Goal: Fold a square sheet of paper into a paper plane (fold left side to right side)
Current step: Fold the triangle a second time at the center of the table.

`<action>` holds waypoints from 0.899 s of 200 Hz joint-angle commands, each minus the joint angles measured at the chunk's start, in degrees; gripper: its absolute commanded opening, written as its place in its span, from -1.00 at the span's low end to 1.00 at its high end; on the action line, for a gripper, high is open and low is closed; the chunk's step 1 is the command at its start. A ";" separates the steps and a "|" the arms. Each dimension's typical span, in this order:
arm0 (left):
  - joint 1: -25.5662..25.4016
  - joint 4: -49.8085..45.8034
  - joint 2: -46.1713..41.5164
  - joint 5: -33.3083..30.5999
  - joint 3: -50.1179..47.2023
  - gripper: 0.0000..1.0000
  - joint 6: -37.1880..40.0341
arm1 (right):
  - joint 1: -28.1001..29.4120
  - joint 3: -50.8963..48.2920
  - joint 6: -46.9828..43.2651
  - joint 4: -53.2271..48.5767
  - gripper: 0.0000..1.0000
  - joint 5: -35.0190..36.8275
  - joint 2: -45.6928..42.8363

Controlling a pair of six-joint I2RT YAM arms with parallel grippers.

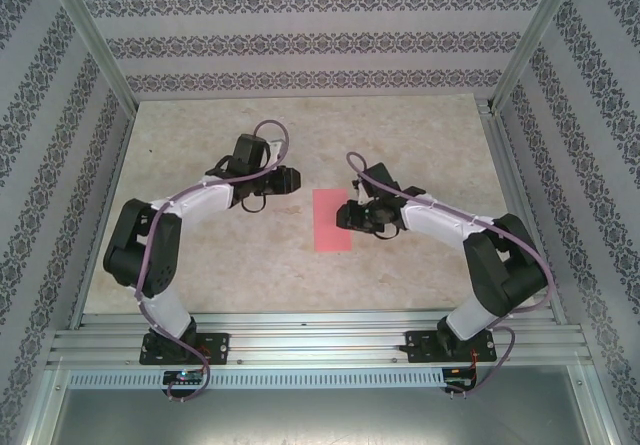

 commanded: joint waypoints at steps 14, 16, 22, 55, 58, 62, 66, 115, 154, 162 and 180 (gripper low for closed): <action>-5.85 8.65 0.15 4.56 -6.98 -0.37 -9.13 | -4.82 3.31 -5.19 2.42 -0.08 -1.72 4.05; -6.09 9.07 0.24 4.53 -7.17 -0.37 -9.55 | -5.03 3.46 -5.24 2.66 -0.07 -1.90 4.39; -7.04 9.86 0.63 4.24 -7.58 -0.37 -10.61 | -5.58 3.94 -5.25 3.37 -0.04 -2.15 5.35; -10.17 10.43 4.12 2.02 -7.61 -0.39 -12.96 | -6.84 7.05 -5.48 6.44 0.03 -3.89 10.54; -10.28 10.39 4.46 1.94 -7.54 -0.39 -13.14 | -6.93 7.47 -5.59 6.57 0.03 -4.10 11.06; -10.45 10.39 4.82 1.68 -7.52 -0.39 -13.24 | -7.10 8.08 -5.77 6.65 0.03 -4.17 11.69; -10.51 10.32 5.09 1.54 -7.48 -0.39 -13.49 | -7.28 8.65 -5.91 6.68 0.04 -4.23 12.44; -10.85 10.39 8.18 1.07 -7.41 -0.39 -14.16 | -8.01 14.65 -5.89 6.47 0.07 -4.77 18.96; -10.95 8.99 9.07 -0.05 -7.34 -0.40 -13.31 | -7.72 17.87 -5.66 4.03 0.08 -2.72 22.13; -10.97 8.77 9.22 -0.22 -7.36 -0.40 -13.34 | -7.51 18.44 -5.92 3.41 0.08 -2.33 22.60; -11.00 8.51 9.43 -0.62 -7.55 -0.40 -13.08 | -7.01 19.28 -5.95 2.15 0.09 -1.38 23.43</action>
